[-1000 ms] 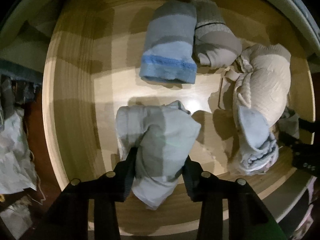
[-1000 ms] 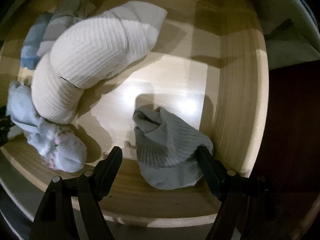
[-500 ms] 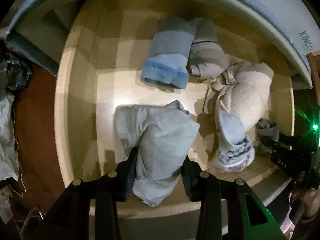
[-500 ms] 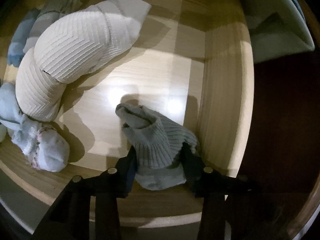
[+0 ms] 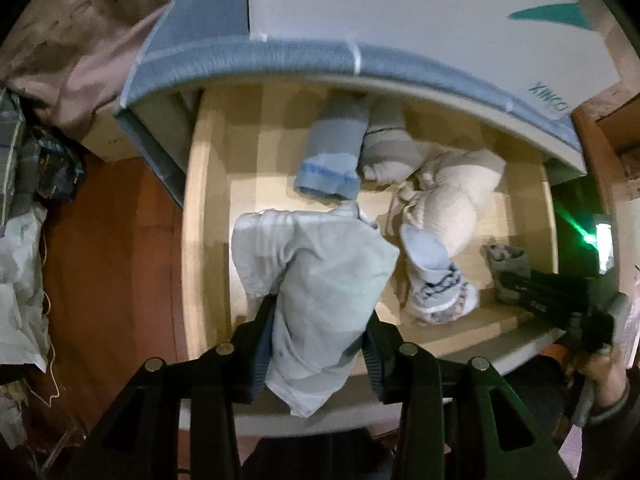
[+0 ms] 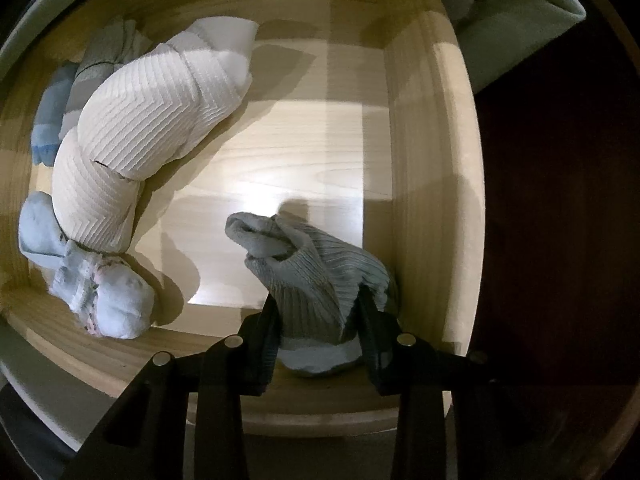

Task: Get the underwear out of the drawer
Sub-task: 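Carry the white cloth into the white box with the left gripper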

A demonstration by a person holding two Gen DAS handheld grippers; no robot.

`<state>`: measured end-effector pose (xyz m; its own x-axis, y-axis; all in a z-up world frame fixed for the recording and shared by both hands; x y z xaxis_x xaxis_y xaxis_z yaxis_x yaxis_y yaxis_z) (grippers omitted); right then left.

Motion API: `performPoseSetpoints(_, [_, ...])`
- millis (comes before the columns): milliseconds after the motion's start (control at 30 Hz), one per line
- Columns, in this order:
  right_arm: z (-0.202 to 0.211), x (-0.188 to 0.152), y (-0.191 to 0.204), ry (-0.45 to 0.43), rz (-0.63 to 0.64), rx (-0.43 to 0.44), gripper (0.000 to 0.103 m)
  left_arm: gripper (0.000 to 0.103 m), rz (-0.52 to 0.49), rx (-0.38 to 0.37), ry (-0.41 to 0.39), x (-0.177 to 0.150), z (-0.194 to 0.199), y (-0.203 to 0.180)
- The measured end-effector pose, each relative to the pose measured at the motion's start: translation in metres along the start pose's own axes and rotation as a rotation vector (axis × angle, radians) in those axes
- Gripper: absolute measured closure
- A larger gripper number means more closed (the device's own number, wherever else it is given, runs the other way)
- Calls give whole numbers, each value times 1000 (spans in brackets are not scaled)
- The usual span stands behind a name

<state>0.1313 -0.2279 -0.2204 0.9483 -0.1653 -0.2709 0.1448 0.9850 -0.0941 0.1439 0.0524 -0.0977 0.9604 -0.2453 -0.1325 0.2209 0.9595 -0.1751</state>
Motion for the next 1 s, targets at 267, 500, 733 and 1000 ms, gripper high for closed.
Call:
performPoseSetpoints(267, [2, -4, 7, -3, -4, -8, 70, 63, -64, 12, -113, -3, 77, -15])
performPoseSetpoints(500, [1, -3, 8, -5, -8, -3, 70, 63, -95, 27, -268, 5, 161, -24])
performPoseSetpoints(733, [2, -1, 2, -8, -9, 2, 70, 63, -97, 76, -416, 50, 234, -41])
performPoseSetpoints(1000, [1, -1, 5, -9, -9, -2, 70, 63, -106, 108, -455, 113, 246, -58])
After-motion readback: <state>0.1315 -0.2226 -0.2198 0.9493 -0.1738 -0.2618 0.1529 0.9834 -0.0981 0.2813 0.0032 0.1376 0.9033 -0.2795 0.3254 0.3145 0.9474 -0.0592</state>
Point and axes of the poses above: each gripper's, at about its wrist camera, not at the fingertips, and z roughly against the way its jaws point, y to its left, x to its top, the point moved 9 cm from there along -z, roughly the way its jaws point, and after that the axes turned 14 degrees about y, right-handed, at the moved point
